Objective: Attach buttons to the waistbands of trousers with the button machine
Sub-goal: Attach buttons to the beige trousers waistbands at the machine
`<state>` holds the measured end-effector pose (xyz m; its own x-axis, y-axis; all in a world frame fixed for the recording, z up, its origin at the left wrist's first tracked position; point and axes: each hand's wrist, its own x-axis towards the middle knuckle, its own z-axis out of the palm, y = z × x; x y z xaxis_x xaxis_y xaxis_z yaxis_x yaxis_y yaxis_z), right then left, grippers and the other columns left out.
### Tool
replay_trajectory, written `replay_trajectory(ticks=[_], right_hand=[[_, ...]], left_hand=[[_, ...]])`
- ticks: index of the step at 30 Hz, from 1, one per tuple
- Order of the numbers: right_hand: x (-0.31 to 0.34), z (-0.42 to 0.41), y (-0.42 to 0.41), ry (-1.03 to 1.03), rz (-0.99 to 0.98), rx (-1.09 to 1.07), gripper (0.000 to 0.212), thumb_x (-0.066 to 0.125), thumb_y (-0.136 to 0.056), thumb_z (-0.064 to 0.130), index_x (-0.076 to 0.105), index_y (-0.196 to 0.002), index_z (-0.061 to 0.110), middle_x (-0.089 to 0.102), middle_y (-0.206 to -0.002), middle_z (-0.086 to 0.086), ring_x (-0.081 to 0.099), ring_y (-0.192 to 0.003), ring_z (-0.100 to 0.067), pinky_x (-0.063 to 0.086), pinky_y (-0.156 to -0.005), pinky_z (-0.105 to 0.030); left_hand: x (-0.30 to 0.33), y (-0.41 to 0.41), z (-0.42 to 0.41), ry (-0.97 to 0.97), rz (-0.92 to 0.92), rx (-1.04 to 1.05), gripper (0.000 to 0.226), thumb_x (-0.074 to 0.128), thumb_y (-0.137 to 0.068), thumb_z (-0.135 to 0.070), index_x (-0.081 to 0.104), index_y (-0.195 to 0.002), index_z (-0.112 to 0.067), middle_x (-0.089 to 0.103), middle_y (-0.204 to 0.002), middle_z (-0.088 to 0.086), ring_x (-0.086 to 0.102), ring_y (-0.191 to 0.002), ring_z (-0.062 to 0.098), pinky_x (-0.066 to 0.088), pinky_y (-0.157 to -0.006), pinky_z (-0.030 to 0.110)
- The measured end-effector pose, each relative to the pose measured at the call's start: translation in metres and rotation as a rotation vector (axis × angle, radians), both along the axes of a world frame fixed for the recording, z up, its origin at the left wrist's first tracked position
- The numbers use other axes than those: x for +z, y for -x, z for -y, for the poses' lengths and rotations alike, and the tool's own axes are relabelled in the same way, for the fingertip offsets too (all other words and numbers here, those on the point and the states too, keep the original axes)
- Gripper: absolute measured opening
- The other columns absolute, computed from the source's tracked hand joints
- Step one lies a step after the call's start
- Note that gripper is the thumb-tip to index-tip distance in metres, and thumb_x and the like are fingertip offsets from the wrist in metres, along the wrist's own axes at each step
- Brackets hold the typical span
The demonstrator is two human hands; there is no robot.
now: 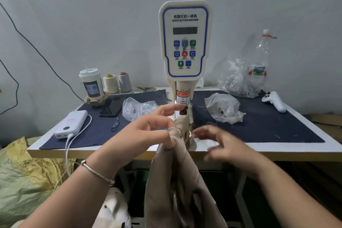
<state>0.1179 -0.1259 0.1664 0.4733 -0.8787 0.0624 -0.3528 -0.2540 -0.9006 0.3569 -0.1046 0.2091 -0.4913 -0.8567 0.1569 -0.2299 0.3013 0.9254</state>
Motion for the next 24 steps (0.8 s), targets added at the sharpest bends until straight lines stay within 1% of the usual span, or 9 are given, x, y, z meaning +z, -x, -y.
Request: replay_trajectory(ticks=[2, 4, 7, 9, 13, 16, 18, 20, 24], right_hand=[[-0.024, 0.000, -0.004, -0.062, -0.085, 0.089, 0.060, 0.072, -0.074, -0.003, 0.056, -0.125, 0.025, 0.063, -0.122, 0.014, 0.055, -0.117, 0.001, 0.045, -0.095, -0.019], [-0.041, -0.002, -0.015, -0.144, 0.001, 0.130, 0.053, 0.074, -0.073, 0.008, 0.060, -0.123, 0.023, 0.066, -0.121, 0.013, 0.058, -0.116, 0.000, 0.044, -0.097, -0.020], [-0.050, -0.001, -0.026, -0.224, 0.244, 0.090, 0.040, 0.064, -0.080, -0.009, 0.064, -0.118, 0.004, 0.073, -0.110, 0.000, 0.066, -0.106, -0.011, 0.050, -0.089, -0.021], [-0.042, 0.004, -0.024, -0.263, 0.357, -0.007, 0.037, 0.054, -0.084, -0.017, 0.062, -0.117, -0.003, 0.075, -0.096, 0.000, 0.068, -0.090, -0.008, 0.051, -0.080, -0.018], [-0.004, 0.012, -0.020, -0.323, 0.519, 0.012, 0.028, 0.057, -0.088, 0.008, 0.063, -0.115, 0.004, 0.071, -0.102, -0.005, 0.065, -0.089, -0.013, 0.051, -0.079, -0.024], [0.026, 0.015, -0.024, -0.338, 0.528, 0.034, 0.021, 0.054, -0.094, 0.012, 0.063, -0.109, 0.001, 0.071, -0.090, -0.006, 0.067, -0.076, -0.012, 0.055, -0.068, -0.021], [0.039, 0.015, -0.029, -0.340, 0.487, 0.062, 0.012, 0.053, -0.095, 0.011, 0.063, -0.095, 0.005, 0.067, -0.078, -0.006, 0.064, -0.067, -0.011, 0.054, -0.061, -0.020], [0.047, 0.014, -0.038, -0.332, 0.391, 0.087, 0.014, 0.053, -0.095, 0.008, 0.059, -0.082, 0.008, 0.061, -0.070, -0.005, 0.059, -0.060, -0.010, 0.051, -0.058, -0.019], [0.048, 0.018, -0.051, -0.354, 0.300, 0.011, 0.014, 0.057, -0.093, 0.004, 0.060, -0.080, 0.007, 0.057, -0.069, -0.009, 0.055, -0.060, -0.015, 0.047, -0.061, -0.026]], left_hand=[[0.000, -0.003, 0.001, 0.001, -0.009, -0.022, 0.005, 0.066, -0.062, -0.024, 0.062, -0.059, -0.025, 0.044, -0.144, -0.028, 0.032, -0.137, -0.010, 0.027, -0.103, 0.027], [-0.001, -0.005, 0.002, 0.011, -0.008, -0.031, 0.005, 0.065, -0.063, -0.023, 0.061, -0.060, -0.025, 0.042, -0.147, -0.027, 0.030, -0.139, -0.009, 0.027, -0.104, 0.030], [-0.003, -0.010, 0.002, 0.011, -0.020, -0.032, 0.007, 0.063, -0.065, -0.022, 0.059, -0.059, -0.024, 0.043, -0.148, -0.023, 0.030, -0.140, -0.006, 0.029, -0.105, 0.034], [-0.008, -0.014, 0.003, 0.026, -0.036, 0.007, 0.009, 0.060, -0.065, -0.018, 0.056, -0.057, -0.019, 0.049, -0.145, -0.018, 0.035, -0.139, -0.003, 0.033, -0.104, 0.039], [-0.026, -0.020, 0.008, 0.006, -0.099, 0.155, 0.011, 0.050, -0.063, -0.003, 0.043, -0.054, -0.003, 0.062, -0.131, -0.009, 0.052, -0.127, 0.006, 0.039, -0.085, 0.043], [-0.032, -0.017, 0.006, 0.008, -0.077, 0.233, 0.004, 0.049, -0.058, -0.006, 0.047, -0.058, -0.010, 0.062, -0.128, -0.011, 0.054, -0.123, 0.005, 0.041, -0.090, 0.035], [-0.037, -0.009, 0.001, 0.127, -0.106, 0.377, 0.019, 0.050, -0.057, -0.009, 0.055, -0.073, -0.018, 0.060, -0.129, -0.013, 0.052, -0.125, 0.006, 0.043, -0.098, 0.027], [-0.036, 0.001, -0.007, 0.342, -0.185, 0.519, 0.027, 0.056, -0.062, -0.015, 0.056, -0.089, -0.017, 0.061, -0.118, -0.005, 0.056, -0.116, 0.015, 0.047, -0.095, 0.026], [-0.034, 0.021, -0.022, 0.792, -0.011, 0.409, 0.016, 0.066, -0.079, -0.027, 0.059, -0.084, -0.013, 0.057, -0.083, -0.005, 0.056, -0.081, 0.017, 0.045, -0.075, 0.029]])
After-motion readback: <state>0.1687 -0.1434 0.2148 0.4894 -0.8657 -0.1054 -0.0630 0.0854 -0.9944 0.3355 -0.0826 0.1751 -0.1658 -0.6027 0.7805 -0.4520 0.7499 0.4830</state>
